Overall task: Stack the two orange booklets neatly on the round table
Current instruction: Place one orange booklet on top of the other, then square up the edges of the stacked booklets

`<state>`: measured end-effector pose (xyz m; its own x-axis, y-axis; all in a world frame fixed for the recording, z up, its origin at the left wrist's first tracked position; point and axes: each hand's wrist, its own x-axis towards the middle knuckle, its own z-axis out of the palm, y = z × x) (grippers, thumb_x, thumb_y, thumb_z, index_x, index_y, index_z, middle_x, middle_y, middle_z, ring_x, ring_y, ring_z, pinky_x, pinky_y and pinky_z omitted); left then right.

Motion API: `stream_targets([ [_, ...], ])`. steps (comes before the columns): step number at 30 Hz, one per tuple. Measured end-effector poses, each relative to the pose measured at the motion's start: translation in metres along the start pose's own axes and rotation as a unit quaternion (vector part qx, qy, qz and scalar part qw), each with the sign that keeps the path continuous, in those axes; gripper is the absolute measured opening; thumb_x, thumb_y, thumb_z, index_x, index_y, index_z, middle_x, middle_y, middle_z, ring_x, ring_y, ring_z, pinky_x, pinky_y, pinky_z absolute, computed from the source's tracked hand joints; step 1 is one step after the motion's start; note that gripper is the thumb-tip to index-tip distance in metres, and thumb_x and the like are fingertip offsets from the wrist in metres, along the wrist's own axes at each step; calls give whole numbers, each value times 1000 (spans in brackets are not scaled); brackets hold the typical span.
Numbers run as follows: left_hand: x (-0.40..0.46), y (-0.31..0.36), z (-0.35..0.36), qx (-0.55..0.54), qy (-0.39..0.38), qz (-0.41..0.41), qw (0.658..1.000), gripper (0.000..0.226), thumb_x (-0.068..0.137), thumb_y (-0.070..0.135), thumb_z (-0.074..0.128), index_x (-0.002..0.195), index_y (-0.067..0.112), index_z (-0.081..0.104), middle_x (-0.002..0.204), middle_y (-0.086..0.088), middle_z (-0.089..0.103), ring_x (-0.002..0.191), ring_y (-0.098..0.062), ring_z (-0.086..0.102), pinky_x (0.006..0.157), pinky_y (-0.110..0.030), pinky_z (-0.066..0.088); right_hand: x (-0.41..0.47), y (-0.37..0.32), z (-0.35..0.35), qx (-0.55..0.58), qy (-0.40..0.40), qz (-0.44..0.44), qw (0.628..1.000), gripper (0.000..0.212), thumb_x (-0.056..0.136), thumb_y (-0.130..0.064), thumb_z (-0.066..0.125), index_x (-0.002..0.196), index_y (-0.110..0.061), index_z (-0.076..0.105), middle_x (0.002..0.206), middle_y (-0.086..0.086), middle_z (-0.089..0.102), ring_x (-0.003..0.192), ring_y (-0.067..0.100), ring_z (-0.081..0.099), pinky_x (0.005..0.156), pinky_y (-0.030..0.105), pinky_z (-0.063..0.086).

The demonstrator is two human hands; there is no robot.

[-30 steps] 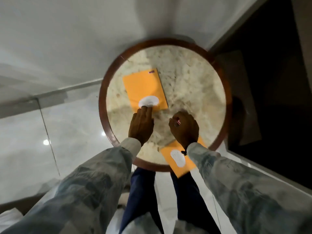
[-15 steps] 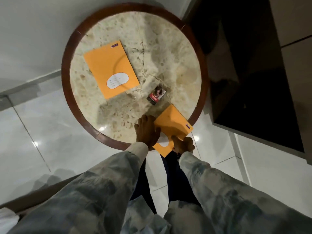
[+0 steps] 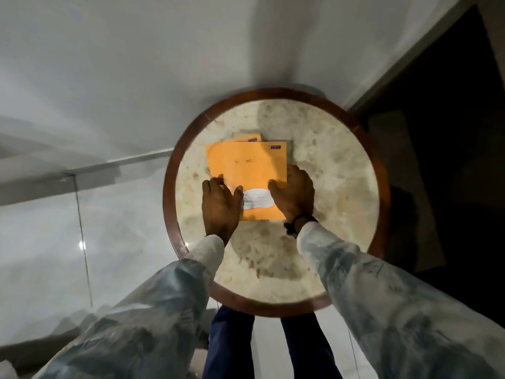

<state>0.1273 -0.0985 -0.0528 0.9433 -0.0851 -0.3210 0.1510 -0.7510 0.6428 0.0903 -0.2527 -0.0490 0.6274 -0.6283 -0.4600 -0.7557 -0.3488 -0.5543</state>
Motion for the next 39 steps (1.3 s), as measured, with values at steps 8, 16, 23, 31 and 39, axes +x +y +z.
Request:
stream_targets([
  [8,43,-2,7,91,-21,-73,993,53,85,21,73,124,-3,46,128,-26,48,113,-49,50,90,-56,48,39,-27,35,-119,-35,-57,991,38,83,-24,64,114,-3,59,122,17,56,109,42,58,82,42,48],
  [16,68,-11,-6,-252,-144,-107,951,31,79,11,65,102,6,46,108,-19,59,100,-33,62,83,-48,58,65,-33,16,75,-91,20,993,22,85,-22,68,67,-15,58,65,1,55,62,21,52,61,32,34],
  [23,45,9,-20,-188,-52,142,970,24,98,-1,48,114,8,32,99,-5,53,89,0,55,73,-2,42,22,-52,-14,248,34,-126,960,30,87,1,62,116,-6,61,102,1,68,87,-6,65,75,9,52],
  [31,9,-14,8,-86,-27,197,976,37,104,16,43,138,13,30,131,-12,51,116,-4,51,103,-1,33,-8,-9,10,210,63,-160,962,53,89,-3,67,137,-3,43,126,7,63,119,23,62,94,8,48],
  [39,20,-10,11,-95,-9,63,993,48,91,15,64,130,4,39,121,-17,56,106,-25,55,86,-29,40,19,-9,5,88,37,-103,990,49,82,-18,74,124,-14,50,120,7,69,106,28,66,79,30,50],
])
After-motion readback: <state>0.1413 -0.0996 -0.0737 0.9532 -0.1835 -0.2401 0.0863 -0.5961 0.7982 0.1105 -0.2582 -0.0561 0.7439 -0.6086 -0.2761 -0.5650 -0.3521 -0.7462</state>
